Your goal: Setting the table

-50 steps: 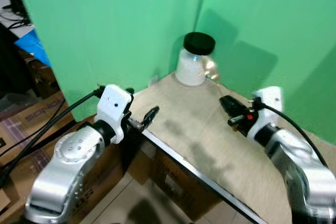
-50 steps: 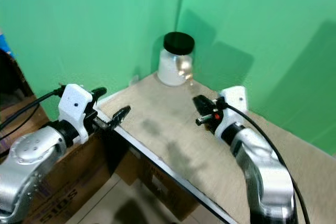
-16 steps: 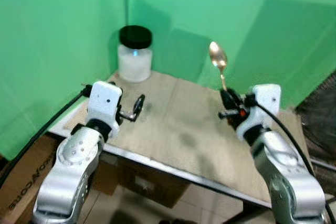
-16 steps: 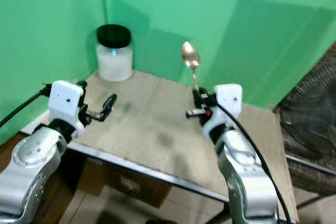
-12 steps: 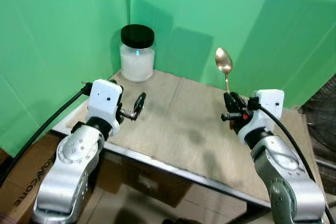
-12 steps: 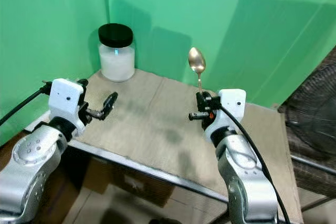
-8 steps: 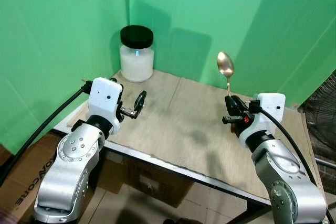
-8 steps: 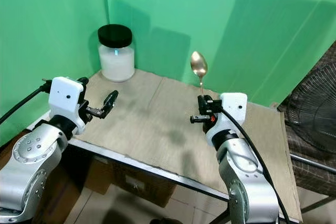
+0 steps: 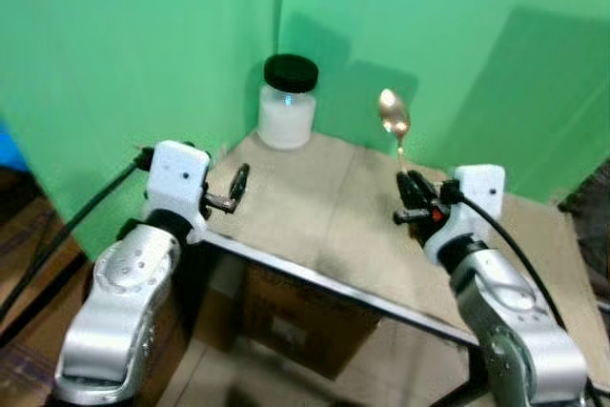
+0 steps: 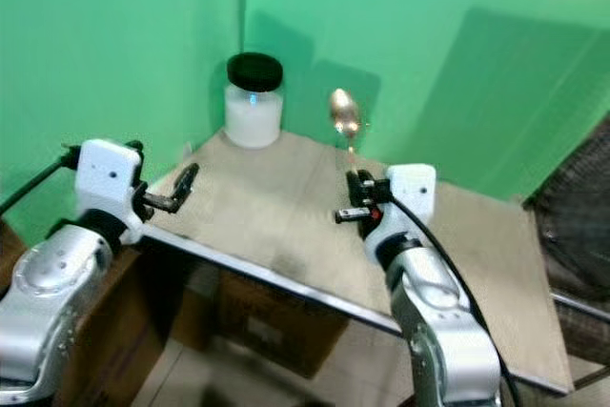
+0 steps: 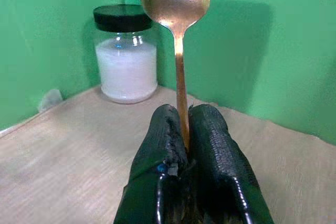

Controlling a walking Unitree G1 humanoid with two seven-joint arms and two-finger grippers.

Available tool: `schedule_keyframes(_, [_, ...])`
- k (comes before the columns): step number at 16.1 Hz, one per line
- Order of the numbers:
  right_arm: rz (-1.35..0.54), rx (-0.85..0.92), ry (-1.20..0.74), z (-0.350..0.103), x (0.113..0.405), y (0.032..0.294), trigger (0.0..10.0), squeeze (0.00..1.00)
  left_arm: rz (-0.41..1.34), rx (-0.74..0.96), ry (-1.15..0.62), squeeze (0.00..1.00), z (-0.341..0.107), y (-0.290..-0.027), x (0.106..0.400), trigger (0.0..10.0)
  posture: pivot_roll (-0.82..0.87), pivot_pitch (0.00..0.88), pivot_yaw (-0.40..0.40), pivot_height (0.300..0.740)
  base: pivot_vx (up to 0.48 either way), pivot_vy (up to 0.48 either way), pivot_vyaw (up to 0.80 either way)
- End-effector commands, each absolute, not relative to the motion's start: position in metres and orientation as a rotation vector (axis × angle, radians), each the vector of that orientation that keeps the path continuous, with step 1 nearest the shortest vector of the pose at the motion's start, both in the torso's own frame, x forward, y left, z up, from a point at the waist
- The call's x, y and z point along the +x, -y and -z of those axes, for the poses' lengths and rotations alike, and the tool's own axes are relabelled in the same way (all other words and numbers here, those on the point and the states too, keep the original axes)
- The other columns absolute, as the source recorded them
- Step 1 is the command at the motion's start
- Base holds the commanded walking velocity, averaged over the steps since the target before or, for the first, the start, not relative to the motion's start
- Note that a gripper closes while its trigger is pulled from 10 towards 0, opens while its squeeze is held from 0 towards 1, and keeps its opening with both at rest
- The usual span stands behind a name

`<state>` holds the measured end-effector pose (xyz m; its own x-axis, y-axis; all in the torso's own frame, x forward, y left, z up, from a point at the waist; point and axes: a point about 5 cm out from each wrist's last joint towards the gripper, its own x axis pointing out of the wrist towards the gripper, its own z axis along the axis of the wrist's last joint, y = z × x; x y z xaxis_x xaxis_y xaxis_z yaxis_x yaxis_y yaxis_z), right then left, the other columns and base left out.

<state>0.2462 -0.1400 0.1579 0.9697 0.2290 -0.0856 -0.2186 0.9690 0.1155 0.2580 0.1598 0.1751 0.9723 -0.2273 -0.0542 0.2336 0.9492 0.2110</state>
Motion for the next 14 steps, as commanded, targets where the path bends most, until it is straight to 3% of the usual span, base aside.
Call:
schedule_keyframes(1, [-0.204,0.094,-0.086,-0.1611,0.2473,0.1464,10.0,0.0,0.254,0.184,-0.031,0.0,-0.1745,-0.1542,0.2589,10.0,0.06,0.0,-0.117,0.74,0.0,0.48,-0.8])
schedule_keyframes(4, [-0.198,0.091,-0.085,-0.1616,0.2481,0.1476,10.0,0.0,0.255,0.221,-0.025,0.0,-0.1758,-0.1546,0.2607,10.0,0.06,0.0,-0.114,0.74,0.0,0.424,-0.8])
schedule_keyframes(7, [-0.19,0.09,-0.082,-0.1622,0.2484,0.1489,10.0,0.0,0.268,0.228,-0.028,0.0,-0.1742,-0.1518,0.2619,10.0,0.05,0.0,-0.11,0.74,0.0,-0.48,-0.8])
schedule_keyframes(11, [-0.171,0.092,-0.081,-0.163,0.2482,0.1519,10.0,0.0,0.271,0.207,-0.041,0.0,-0.1733,-0.1517,0.2652,10.0,0.04,0.0,-0.095,0.74,0.0,0.479,-0.7])
schedule_keyframes(14, [-0.164,0.09,-0.078,-0.1639,0.2479,0.153,10.0,0.0,0.275,0.239,-0.039,0.0,-0.1741,-0.1493,0.268,10.0,0.03,0.0,-0.09,0.74,0.0,-0.32,-0.8])
